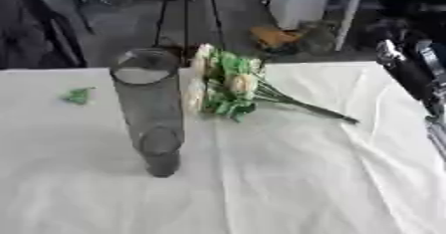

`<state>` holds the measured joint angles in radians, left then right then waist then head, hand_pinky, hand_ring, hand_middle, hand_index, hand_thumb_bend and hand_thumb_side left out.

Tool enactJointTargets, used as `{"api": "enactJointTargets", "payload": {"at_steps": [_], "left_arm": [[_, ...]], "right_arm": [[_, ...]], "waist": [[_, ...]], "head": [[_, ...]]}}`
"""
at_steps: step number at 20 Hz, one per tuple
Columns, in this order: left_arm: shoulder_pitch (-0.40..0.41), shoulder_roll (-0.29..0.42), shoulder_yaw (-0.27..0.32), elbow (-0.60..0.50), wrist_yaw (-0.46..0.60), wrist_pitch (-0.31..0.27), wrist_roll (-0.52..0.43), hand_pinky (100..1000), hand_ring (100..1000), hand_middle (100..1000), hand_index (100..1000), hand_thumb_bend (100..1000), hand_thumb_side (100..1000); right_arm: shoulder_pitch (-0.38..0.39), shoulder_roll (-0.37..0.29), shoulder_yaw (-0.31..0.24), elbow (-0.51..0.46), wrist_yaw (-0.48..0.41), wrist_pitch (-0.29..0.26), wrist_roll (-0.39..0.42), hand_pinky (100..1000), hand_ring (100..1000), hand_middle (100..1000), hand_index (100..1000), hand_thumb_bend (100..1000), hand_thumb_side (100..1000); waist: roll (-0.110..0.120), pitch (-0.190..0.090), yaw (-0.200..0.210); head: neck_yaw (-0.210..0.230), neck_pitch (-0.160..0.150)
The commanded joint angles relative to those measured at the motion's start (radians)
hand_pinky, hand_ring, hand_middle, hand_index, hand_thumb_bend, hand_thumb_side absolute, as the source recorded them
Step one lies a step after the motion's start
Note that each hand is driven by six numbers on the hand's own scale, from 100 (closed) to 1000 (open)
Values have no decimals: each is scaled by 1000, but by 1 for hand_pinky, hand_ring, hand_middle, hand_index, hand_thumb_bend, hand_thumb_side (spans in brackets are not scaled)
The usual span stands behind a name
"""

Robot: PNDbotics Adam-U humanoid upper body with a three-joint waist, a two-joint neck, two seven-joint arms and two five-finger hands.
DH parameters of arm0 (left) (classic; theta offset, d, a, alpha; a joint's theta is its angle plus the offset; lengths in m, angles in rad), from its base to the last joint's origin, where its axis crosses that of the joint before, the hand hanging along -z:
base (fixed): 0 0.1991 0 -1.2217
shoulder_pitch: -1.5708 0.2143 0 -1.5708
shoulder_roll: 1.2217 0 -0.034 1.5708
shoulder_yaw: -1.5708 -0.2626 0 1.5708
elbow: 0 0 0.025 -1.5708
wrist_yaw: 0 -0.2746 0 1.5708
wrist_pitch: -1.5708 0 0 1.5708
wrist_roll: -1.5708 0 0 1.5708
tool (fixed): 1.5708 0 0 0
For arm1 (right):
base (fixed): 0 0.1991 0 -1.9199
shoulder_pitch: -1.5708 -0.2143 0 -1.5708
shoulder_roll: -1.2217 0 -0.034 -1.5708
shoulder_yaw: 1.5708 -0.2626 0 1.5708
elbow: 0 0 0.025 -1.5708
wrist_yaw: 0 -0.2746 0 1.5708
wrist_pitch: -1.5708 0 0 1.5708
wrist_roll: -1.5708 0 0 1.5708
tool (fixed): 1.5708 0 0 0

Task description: Arrange flowers into the vase.

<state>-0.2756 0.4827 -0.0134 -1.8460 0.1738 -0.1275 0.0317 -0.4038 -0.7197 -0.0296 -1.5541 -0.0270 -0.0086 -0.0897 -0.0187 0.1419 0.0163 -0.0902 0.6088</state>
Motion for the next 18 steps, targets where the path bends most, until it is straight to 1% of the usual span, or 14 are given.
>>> {"api": "enactJointTargets", "payload": {"at_steps": [1,6,10,14,18], "left_arm": [[-10,12,9,-12,-4,-1,-4,565,497,655,699,1000,816],[-12,13,5,-12,-2,0,-8,565,497,655,699,1000,815],[-15,12,-1,-12,0,1,-14,565,497,655,699,1000,815],[-20,12,-6,-12,3,3,-20,565,496,655,699,1000,815],[-26,12,-11,-13,5,4,-25,564,496,654,700,1000,815]], "right_arm": [[-32,-60,4,15,19,4,16,704,746,723,838,100,708],[-92,-86,33,84,48,13,58,707,746,722,835,100,690],[-163,-98,58,168,80,24,111,713,748,719,833,100,674],[-246,-88,80,265,125,37,172,717,753,723,833,100,658],[-325,-63,87,365,177,52,230,722,758,728,837,100,643]], "waist": [[1,-16,5],[2,-19,17],[1,-22,32],[-3,-23,48],[-5,-21,66]], "head": [[-3,-4],[-10,1],[-18,5],[-30,6],[-41,4]]}}
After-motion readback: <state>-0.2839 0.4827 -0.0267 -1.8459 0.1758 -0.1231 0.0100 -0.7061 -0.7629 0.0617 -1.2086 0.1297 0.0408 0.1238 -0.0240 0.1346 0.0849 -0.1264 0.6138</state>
